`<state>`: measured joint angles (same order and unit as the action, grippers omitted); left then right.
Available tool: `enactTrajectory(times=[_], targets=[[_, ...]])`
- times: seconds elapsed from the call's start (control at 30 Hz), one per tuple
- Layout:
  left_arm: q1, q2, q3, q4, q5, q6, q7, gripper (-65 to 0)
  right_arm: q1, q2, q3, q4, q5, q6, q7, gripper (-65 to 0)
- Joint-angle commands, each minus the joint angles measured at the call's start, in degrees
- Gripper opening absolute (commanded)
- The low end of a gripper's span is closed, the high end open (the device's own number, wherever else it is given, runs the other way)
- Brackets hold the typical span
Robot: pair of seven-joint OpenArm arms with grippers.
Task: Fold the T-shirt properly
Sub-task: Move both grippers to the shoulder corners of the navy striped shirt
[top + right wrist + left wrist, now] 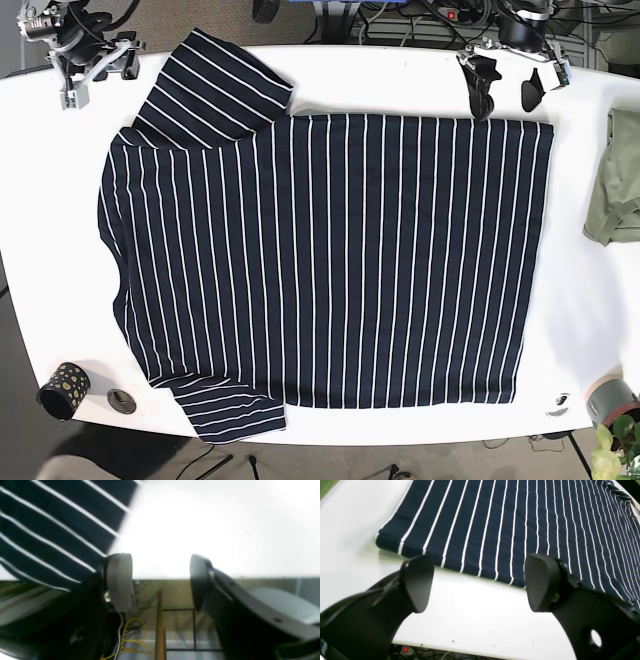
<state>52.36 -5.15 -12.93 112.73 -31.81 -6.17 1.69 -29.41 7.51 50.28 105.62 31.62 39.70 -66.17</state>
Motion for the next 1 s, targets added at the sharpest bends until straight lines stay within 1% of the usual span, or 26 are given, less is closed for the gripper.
enactTrajectory(times=[0.0,0.1,0.47,0.63,0.7,0.87,0.97], targets=[[0.70,-0.17,-0.21,0.11,-0.41,-0.37,-1.39,-12.5,-0.53,0.98,-1.18,-0.17,0.16,0.30,0.37,-29.8],[0.61,0.00,-0.21,-0.68,-0.41,-0.37,-1.39,-12.5,-0.35,0.98,-2.59,-0.88,0.16,0.30,0.37,-29.8],[0.52,-0.08,-0.21,-1.12,-0.41,-0.37,-1.39,-12.5,1.06,1.06,-4.52,-5.27,0.16,0.30,0.55,-29.8],[0.52,-0.08,-0.13,-1.12,-0.41,-0.37,-1.39,-12.5,0.97,0.89,-7.86,-5.18,0.25,0.30,0.55,-29.8],[0.61,-0.08,-0.13,-1.12,-0.41,-0.37,-1.39,-12.5,0.79,0.89,-8.30,-5.10,1.83,0.30,0.46,-30.0],[0.70,-0.08,-0.21,-1.21,-0.32,-0.37,-1.39,-12.5,-0.88,1.24,-8.30,-5.10,10.45,0.30,-0.69,-30.0],[0.70,-0.08,-0.21,-1.21,-0.32,-0.37,-1.39,-12.5,-0.88,1.24,-8.39,-5.10,11.59,0.30,-1.12,-30.0]])
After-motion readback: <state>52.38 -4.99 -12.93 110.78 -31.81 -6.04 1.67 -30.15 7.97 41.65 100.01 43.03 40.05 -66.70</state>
